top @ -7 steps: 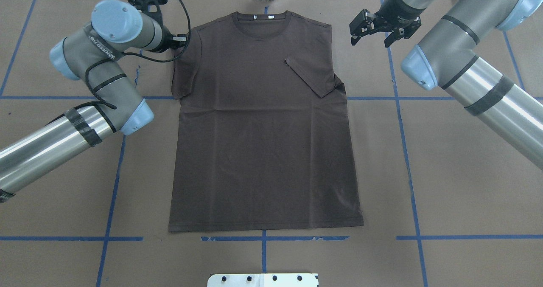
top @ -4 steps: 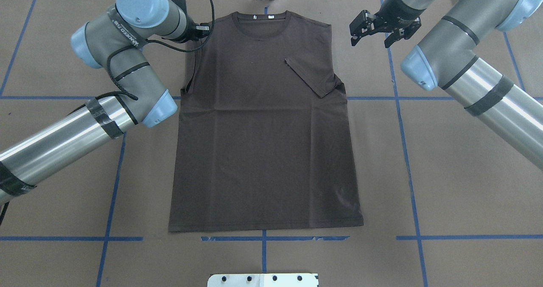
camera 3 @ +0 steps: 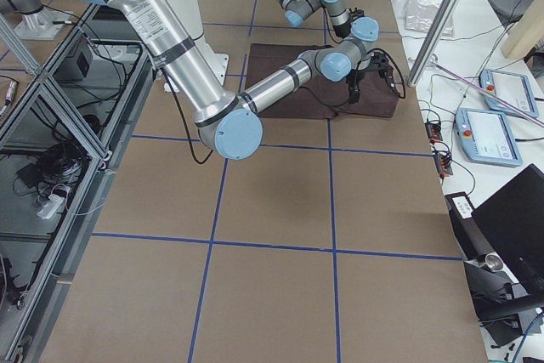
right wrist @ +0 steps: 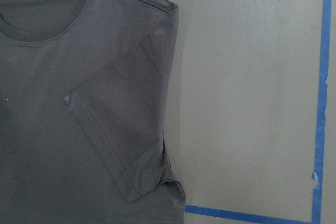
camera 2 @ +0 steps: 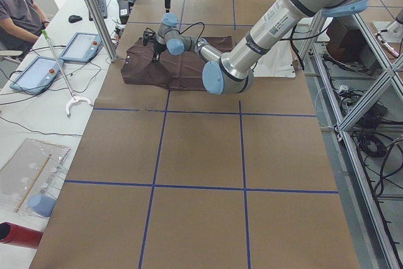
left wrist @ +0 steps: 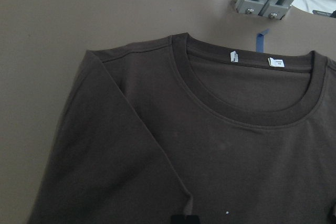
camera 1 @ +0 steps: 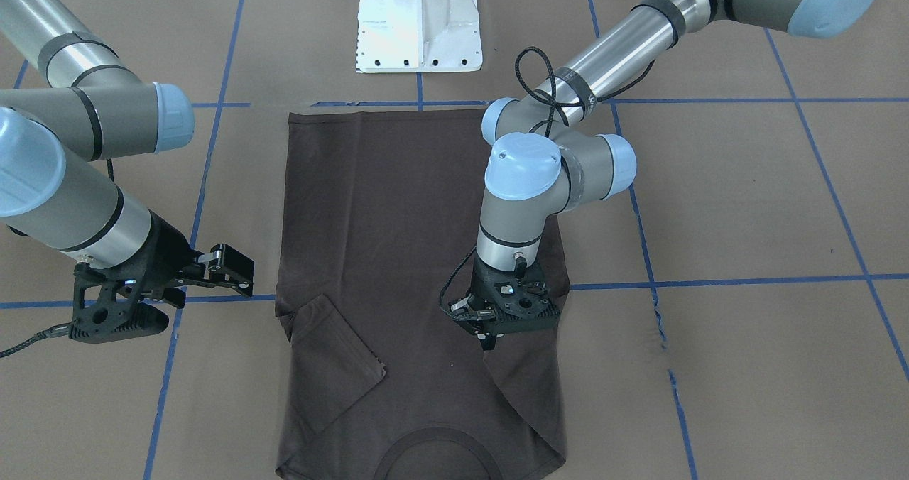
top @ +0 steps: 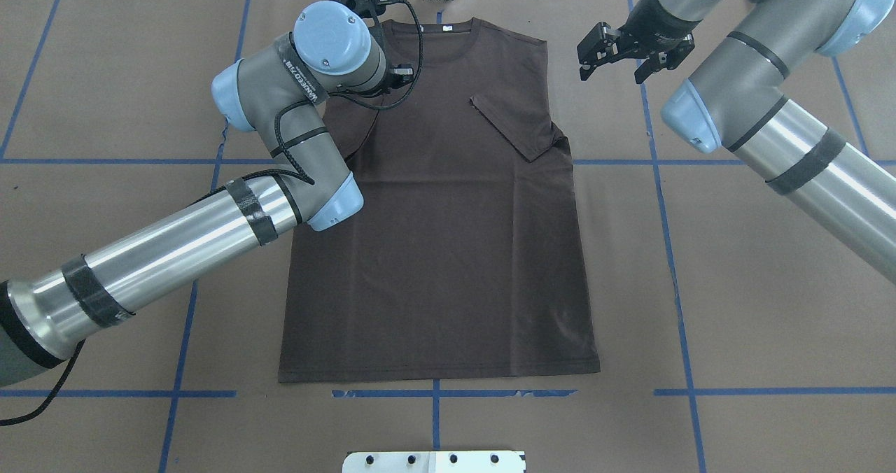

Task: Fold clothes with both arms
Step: 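Grasp the sleeve nearest the left gripper and fold it inward onto the shirt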

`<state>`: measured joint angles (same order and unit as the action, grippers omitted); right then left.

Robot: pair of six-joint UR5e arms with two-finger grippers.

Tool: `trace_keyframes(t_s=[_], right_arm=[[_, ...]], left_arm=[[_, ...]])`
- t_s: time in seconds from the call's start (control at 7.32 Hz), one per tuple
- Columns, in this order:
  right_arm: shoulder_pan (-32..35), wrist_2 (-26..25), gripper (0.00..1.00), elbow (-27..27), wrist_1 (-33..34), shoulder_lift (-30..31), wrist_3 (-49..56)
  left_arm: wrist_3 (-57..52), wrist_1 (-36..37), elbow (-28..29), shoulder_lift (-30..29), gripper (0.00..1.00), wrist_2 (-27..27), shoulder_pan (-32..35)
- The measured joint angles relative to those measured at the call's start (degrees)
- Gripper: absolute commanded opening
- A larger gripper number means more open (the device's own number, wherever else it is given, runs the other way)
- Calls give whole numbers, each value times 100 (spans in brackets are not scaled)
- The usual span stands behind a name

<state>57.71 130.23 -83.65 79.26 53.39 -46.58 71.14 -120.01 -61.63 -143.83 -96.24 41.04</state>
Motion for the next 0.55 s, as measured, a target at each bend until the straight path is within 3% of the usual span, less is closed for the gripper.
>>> trace_keyframes(t_s=[0.55], right_arm=[[-148,2,100,9,-219,128,-34]], left_arm=[[-49,-144,-141,58,100,-57,-7]])
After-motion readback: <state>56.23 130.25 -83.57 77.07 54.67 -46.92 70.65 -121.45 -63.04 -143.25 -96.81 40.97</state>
